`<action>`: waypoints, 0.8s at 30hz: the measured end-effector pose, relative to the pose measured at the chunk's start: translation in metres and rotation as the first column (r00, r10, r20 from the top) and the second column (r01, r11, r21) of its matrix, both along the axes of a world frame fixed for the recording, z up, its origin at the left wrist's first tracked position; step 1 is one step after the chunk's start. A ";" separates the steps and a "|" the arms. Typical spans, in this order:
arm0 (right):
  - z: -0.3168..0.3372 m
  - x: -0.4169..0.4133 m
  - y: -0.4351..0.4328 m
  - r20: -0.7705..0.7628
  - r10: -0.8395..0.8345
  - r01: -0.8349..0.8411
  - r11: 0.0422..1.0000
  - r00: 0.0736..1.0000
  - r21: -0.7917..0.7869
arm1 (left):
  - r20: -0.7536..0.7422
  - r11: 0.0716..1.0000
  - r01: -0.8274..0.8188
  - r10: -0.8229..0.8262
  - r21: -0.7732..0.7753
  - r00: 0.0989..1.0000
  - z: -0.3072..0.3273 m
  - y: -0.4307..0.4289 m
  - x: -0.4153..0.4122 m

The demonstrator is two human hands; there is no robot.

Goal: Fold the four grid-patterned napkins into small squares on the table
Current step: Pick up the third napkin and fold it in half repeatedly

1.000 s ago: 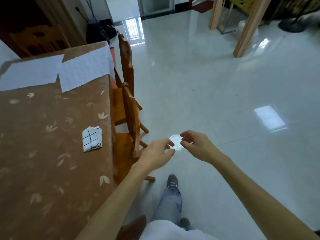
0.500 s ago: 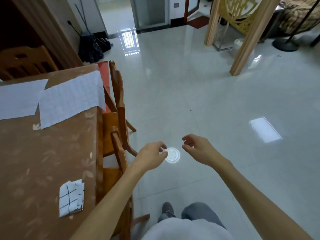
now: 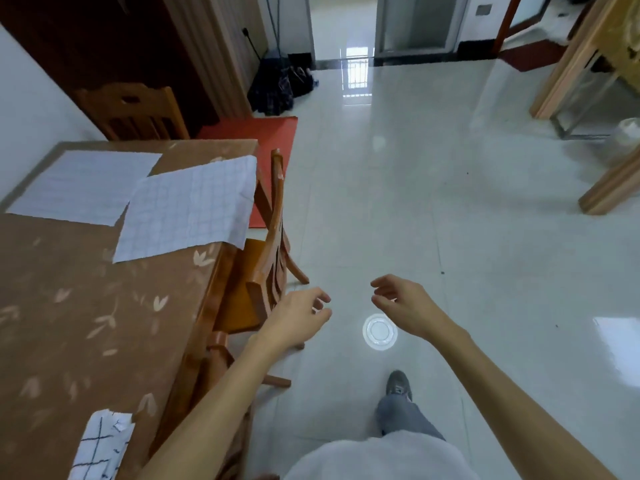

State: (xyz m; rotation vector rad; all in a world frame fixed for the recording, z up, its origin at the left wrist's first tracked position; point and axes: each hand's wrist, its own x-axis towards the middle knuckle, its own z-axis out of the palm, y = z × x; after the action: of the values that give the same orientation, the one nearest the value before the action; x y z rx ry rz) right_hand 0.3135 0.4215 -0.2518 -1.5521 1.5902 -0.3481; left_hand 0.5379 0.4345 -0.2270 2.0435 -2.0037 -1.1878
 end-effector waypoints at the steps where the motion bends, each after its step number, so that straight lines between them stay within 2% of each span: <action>1: 0.004 -0.006 -0.017 0.003 0.024 -0.024 1.000 1.000 0.005 | 0.003 1.000 -0.025 0.025 0.003 1.000 0.005 -0.013 -0.009; 6: 0.020 -0.021 -0.106 0.014 0.154 -0.154 0.988 0.988 -0.023 | -0.005 0.987 -0.150 0.150 -0.053 0.989 0.028 -0.076 -0.033; 11: 0.023 -0.006 -0.190 0.016 0.275 -0.274 0.960 0.961 -0.051 | -0.005 0.963 -0.248 0.249 -0.108 0.969 0.047 -0.130 -0.021; 20: 0.034 0.072 -0.360 -0.034 0.412 -0.413 0.900 0.910 -0.139 | -0.129 0.844 -0.466 0.448 -0.266 0.885 0.053 -0.265 0.078; 24: 0.047 0.116 -0.427 -0.062 0.466 -0.470 0.872 0.883 -0.136 | -0.157 0.797 -0.558 0.535 -0.233 0.830 0.044 -0.315 0.123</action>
State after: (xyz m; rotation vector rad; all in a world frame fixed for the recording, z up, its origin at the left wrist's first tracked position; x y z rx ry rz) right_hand 0.4299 -0.0051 -0.2049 -2.0022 1.1707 -0.1750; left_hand 0.6614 0.1193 -0.1834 2.1599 -1.2897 -0.8077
